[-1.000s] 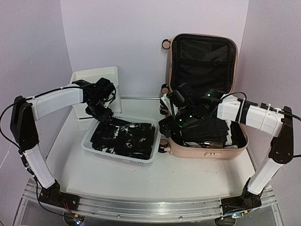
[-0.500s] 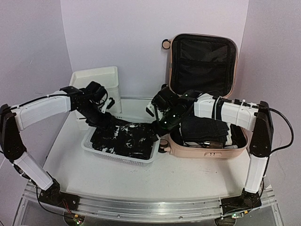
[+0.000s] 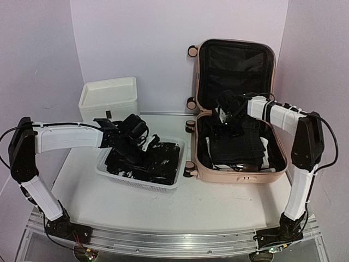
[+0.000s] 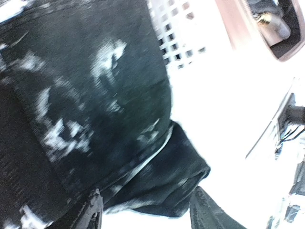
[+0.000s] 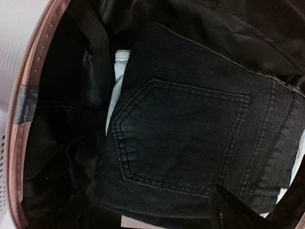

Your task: Open, take out, and arrange the luggage

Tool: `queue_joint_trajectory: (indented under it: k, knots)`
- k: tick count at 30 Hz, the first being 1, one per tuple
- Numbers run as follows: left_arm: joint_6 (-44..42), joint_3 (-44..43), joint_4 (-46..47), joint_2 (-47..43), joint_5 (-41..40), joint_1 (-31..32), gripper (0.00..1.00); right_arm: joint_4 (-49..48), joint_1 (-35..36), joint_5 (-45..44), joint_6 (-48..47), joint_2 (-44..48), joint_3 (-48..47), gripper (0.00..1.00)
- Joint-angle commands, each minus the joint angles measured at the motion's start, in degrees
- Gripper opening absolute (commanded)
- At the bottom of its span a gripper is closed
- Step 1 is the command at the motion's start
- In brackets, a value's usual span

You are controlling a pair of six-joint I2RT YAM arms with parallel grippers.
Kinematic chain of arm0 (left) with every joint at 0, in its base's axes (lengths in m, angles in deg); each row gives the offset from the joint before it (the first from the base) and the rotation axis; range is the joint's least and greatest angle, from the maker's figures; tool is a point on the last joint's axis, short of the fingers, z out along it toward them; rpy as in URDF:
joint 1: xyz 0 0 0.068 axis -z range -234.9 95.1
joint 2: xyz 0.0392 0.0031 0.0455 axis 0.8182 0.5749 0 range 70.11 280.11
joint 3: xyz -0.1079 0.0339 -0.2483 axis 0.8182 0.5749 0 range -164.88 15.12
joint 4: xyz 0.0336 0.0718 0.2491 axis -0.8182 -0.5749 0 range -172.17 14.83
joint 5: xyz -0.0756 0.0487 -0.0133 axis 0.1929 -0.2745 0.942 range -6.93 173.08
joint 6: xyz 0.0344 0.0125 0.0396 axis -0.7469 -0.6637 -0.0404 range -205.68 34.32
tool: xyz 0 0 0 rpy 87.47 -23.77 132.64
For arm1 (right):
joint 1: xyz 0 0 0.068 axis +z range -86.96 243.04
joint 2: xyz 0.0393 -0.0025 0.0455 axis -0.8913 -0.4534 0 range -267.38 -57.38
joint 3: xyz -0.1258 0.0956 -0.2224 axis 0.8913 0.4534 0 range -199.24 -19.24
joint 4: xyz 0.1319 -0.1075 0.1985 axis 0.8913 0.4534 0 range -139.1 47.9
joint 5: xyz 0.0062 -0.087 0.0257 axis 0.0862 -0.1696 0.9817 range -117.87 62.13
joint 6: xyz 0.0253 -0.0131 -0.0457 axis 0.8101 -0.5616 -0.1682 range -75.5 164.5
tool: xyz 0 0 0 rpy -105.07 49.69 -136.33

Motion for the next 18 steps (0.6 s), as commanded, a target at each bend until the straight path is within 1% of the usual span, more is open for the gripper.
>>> queue_joint_trajectory:
  k: [1,5,9,15,18]
  knots:
    - [6.19,0.91,11.17,1.37,6.77,0.17,0.61,0.36,1.99,-3.47,6.11,-7.31,-6.39,0.80]
    - [9.22,0.84,17.93,3.30,12.12,0.30,0.57,0.38,1.98,-5.32,8.97,-13.72,-12.55,0.68]
    - [12.16,0.69,23.16,5.96,16.40,1.62,0.53,1.10,1.93,-8.52,11.29,-17.75,-16.01,0.55]
    - [13.29,-2.44,24.95,10.13,18.27,4.12,0.53,2.20,2.08,-11.17,12.38,-20.69,-16.60,0.50]
    - [13.53,-4.50,25.36,11.93,18.78,4.62,0.52,2.50,2.56,-12.45,11.71,-21.76,-16.58,0.51]
